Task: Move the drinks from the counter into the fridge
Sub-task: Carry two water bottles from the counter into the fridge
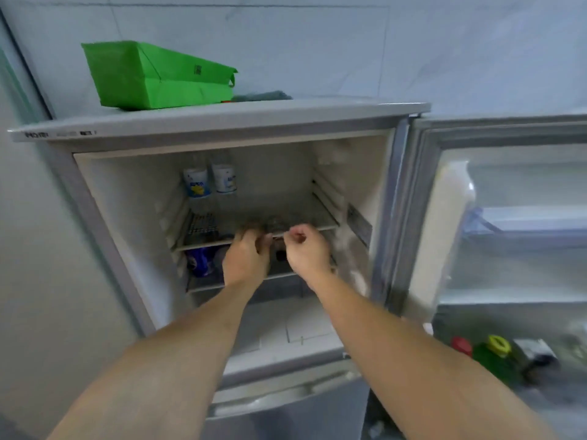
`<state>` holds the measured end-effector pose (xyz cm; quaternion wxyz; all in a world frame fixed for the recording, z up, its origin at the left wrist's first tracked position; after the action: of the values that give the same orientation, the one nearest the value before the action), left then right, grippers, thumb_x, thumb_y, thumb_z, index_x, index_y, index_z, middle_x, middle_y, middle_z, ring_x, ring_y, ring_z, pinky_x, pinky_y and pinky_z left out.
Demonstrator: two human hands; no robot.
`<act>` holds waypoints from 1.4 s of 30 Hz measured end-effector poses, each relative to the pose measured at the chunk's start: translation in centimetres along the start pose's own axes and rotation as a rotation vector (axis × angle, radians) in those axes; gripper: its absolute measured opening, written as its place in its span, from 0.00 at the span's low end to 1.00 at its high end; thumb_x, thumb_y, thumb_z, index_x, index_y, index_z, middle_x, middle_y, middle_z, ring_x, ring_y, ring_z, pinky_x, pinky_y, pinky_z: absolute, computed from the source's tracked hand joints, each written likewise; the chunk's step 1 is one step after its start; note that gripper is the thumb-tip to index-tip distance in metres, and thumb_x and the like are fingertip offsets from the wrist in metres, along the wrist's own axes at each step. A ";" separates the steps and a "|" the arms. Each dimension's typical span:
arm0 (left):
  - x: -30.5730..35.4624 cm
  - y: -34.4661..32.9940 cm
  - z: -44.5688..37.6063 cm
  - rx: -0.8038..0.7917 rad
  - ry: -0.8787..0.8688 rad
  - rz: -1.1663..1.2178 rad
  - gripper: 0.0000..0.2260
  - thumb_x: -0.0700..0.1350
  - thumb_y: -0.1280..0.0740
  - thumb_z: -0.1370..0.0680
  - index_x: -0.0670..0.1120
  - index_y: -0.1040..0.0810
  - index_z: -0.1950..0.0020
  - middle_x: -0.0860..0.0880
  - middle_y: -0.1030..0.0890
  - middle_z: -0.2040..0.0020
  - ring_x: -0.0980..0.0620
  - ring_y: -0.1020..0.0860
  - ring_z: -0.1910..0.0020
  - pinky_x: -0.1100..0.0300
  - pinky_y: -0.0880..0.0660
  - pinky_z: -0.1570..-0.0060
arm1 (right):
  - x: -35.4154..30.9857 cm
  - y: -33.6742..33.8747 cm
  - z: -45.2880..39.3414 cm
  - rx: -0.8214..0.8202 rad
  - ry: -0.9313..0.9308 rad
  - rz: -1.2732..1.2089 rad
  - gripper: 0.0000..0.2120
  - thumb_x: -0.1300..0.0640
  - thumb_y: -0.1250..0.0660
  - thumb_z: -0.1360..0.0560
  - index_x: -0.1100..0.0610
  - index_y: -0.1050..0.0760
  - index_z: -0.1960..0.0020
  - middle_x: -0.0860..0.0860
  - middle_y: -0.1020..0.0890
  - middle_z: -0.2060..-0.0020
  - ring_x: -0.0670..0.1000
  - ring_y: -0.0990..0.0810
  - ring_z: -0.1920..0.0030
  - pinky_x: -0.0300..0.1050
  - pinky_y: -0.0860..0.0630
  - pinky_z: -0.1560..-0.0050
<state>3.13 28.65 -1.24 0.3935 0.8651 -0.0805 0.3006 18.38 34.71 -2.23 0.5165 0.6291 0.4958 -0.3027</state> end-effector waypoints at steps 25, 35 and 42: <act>7.3 -24.8 39.7 -1.174 0.104 0.253 0.05 0.44 0.31 0.22 0.48 0.21 0.57 0.43 0.16 0.59 0.43 0.19 0.61 0.49 0.22 0.55 | 28.8 36.4 43.6 0.704 -0.921 -0.061 0.09 0.48 0.31 0.24 0.52 0.20 0.49 0.49 0.16 0.56 0.50 0.18 0.56 0.51 0.20 0.50; -7.3 -24.4 48.8 -1.535 0.255 -0.144 0.12 0.37 0.28 0.26 0.43 0.21 0.69 0.37 0.18 0.64 0.39 0.18 0.58 0.47 0.23 0.49 | 33.6 29.3 69.6 0.858 -1.490 -0.140 0.11 0.51 0.31 0.23 0.58 0.24 0.47 0.52 0.19 0.53 0.53 0.21 0.54 0.49 0.24 0.52; -6.7 -25.8 49.7 -1.636 0.276 -0.223 0.10 0.46 0.28 0.25 0.40 0.20 0.60 0.39 0.18 0.60 0.43 0.19 0.62 0.54 0.23 0.55 | 31.2 24.5 81.2 0.977 -1.791 -0.185 0.17 0.54 0.31 0.24 0.69 0.23 0.46 0.64 0.19 0.56 0.63 0.20 0.54 0.62 0.21 0.48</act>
<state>30.08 9.21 -46.79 0.9310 0.2649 -0.1381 0.2099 62.16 -32.16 -44.47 0.3591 0.2729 -0.2029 -0.8691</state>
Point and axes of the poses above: each hand's wrist, its own z-axis away from the middle knuckle, its own y-axis out of the back of the hand, x = y × z, the point moved 9 cm from there along -z, towards the middle knuckle
